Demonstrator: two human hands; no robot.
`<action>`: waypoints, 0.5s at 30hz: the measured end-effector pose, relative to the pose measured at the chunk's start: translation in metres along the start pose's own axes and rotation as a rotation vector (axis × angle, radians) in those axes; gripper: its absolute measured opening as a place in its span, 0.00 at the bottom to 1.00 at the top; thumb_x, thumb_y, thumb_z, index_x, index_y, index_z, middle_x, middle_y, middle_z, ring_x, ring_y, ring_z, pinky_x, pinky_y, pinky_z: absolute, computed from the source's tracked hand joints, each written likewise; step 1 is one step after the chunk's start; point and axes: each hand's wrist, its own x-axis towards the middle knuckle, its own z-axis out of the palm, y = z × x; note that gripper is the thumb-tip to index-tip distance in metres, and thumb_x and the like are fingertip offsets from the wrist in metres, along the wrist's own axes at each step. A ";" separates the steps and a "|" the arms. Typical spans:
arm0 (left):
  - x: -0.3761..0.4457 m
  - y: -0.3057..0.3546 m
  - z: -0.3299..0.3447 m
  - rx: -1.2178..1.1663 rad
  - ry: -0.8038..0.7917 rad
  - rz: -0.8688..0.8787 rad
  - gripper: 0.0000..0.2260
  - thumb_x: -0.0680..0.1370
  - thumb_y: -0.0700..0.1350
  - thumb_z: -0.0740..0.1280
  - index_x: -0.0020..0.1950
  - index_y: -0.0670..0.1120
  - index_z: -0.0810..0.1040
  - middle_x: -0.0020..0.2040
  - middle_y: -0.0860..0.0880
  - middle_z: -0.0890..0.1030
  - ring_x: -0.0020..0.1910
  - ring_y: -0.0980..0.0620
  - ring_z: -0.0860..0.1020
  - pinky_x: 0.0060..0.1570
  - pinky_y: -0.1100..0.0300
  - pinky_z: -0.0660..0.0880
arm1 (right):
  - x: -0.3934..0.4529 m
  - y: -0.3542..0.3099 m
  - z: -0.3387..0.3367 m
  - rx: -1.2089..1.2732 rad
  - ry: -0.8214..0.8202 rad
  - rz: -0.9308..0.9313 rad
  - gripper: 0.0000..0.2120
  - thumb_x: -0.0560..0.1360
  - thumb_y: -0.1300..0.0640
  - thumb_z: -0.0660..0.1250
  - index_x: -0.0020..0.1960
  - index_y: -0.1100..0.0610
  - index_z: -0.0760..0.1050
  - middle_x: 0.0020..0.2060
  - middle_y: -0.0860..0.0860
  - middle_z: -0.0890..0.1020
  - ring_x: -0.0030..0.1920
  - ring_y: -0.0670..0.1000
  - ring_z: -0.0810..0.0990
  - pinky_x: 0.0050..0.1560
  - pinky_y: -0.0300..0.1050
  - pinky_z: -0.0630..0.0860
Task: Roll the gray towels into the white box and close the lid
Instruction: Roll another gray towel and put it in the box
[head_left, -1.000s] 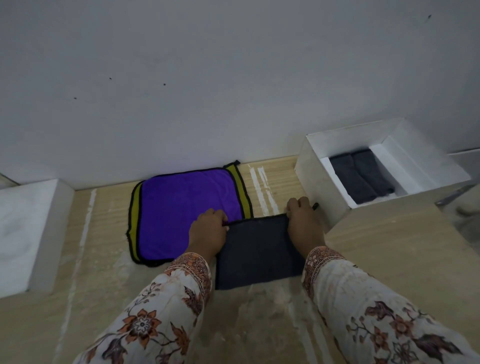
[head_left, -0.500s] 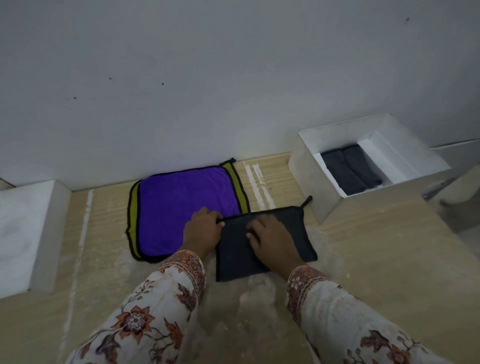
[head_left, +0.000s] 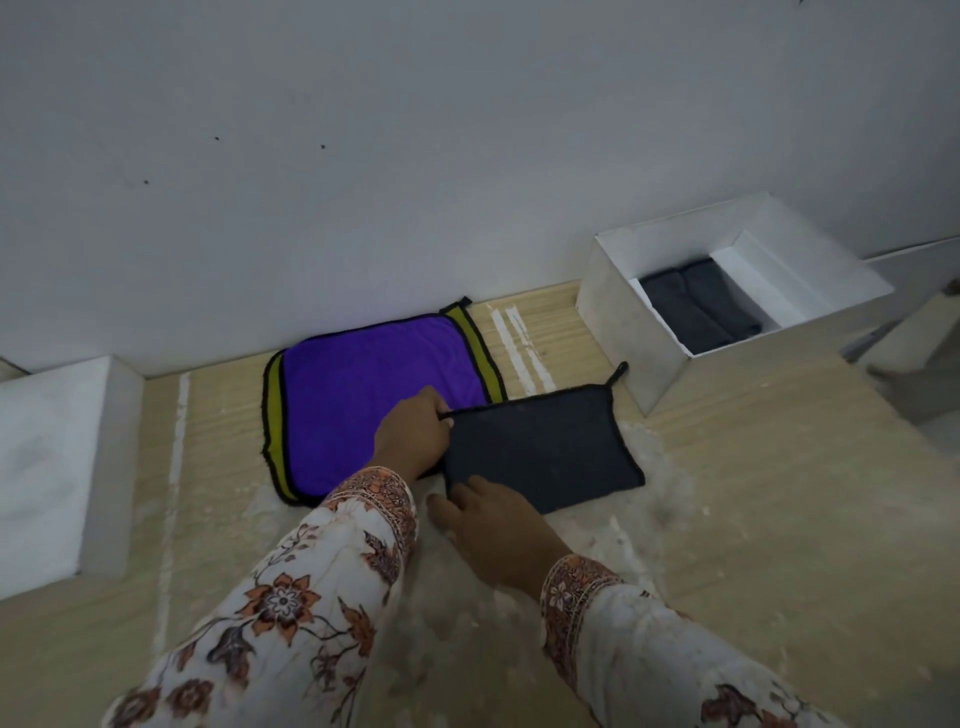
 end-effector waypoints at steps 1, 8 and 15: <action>0.000 0.000 0.000 -0.034 0.000 -0.011 0.08 0.77 0.46 0.66 0.53 0.45 0.72 0.49 0.42 0.79 0.49 0.43 0.77 0.46 0.52 0.74 | 0.000 -0.002 0.000 -0.033 -0.002 0.000 0.18 0.69 0.57 0.68 0.58 0.56 0.73 0.40 0.52 0.78 0.39 0.55 0.76 0.32 0.47 0.72; 0.006 0.002 -0.003 -0.210 0.042 -0.036 0.12 0.71 0.42 0.73 0.52 0.45 0.74 0.45 0.46 0.78 0.45 0.48 0.77 0.43 0.59 0.70 | -0.007 0.006 -0.001 0.356 0.090 0.298 0.13 0.77 0.55 0.58 0.61 0.53 0.69 0.49 0.55 0.73 0.43 0.58 0.75 0.39 0.51 0.75; 0.018 0.035 0.004 -0.486 0.023 -0.043 0.05 0.70 0.39 0.75 0.43 0.43 0.80 0.40 0.44 0.83 0.41 0.51 0.79 0.46 0.57 0.77 | -0.036 0.034 -0.004 0.533 0.329 0.558 0.07 0.75 0.57 0.60 0.47 0.55 0.76 0.44 0.51 0.75 0.37 0.51 0.75 0.38 0.42 0.71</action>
